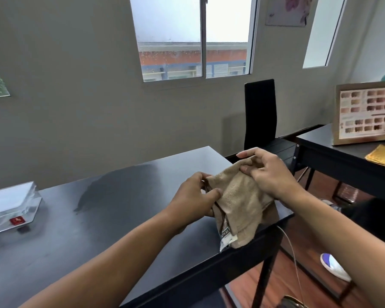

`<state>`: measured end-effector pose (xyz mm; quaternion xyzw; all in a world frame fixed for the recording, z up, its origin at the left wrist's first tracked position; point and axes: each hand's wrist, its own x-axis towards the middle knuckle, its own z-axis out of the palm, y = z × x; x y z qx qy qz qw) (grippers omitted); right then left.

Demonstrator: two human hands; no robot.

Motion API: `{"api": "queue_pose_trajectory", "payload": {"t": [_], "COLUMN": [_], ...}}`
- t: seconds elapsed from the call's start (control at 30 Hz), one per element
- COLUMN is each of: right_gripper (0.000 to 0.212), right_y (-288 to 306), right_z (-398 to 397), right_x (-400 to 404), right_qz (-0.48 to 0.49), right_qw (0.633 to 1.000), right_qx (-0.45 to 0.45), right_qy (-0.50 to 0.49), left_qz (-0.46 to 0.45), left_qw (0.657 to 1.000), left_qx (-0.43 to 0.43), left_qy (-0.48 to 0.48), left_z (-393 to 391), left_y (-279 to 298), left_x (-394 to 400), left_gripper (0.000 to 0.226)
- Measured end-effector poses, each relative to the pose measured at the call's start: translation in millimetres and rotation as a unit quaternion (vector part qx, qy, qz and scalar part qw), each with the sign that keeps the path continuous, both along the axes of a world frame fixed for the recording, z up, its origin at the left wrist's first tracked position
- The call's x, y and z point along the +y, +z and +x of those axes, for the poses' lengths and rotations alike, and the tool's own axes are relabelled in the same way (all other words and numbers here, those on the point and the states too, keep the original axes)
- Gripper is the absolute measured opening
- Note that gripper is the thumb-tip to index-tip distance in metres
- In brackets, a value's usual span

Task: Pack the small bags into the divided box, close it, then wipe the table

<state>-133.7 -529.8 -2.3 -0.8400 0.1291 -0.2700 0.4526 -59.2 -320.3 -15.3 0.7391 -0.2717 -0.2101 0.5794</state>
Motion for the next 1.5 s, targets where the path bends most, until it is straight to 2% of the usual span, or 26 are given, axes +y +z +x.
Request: {"api": "queue_pose_trajectory", "payload": {"t": [0.03, 0.1, 0.2, 0.3, 0.47, 1.07, 1.3, 1.5], "right_gripper": [0.027, 0.026, 0.03, 0.036, 0.045, 0.05, 0.05, 0.05], "right_y": [0, -1, -13, -36, -50, -50, -42, -34], "right_z": [4, 12, 20, 22, 19, 21, 21, 38], "right_x": [-3, -6, -2, 10, 13, 16, 26, 73], "right_qz": [-0.028, -0.095, -0.168, -0.244, -0.267, -0.285, -0.31, -0.313], "right_qw": [1.0, 0.995, 0.983, 0.959, 0.944, 0.929, 0.916, 0.934], "right_qx": [0.009, 0.028, 0.065, 0.142, 0.196, 0.237, 0.253, 0.172], "right_qy": [-0.01, -0.031, -0.039, -0.029, -0.005, 0.009, -0.015, -0.001], "left_qz": [0.012, 0.079, 0.195, 0.216, 0.262, 0.29, 0.282, 0.248], "left_qw": [1.0, 0.989, 0.925, 0.899, 0.87, 0.842, 0.86, 0.872], "left_qx": [-0.018, -0.126, -0.325, -0.38, -0.416, -0.455, -0.424, -0.422], "left_qy": [0.003, 0.017, 0.012, 0.003, 0.009, -0.004, -0.014, 0.024], "left_z": [2, 7, 14, 20, 28, 28, 32, 42], "left_y": [-3, -7, -15, -20, -22, -27, -21, -14], "left_x": [-2, -2, 2, 7, 12, 26, 42, 79], "left_gripper": [0.026, 0.035, 0.047, 0.045, 0.054, 0.056, 0.062, 0.056]}}
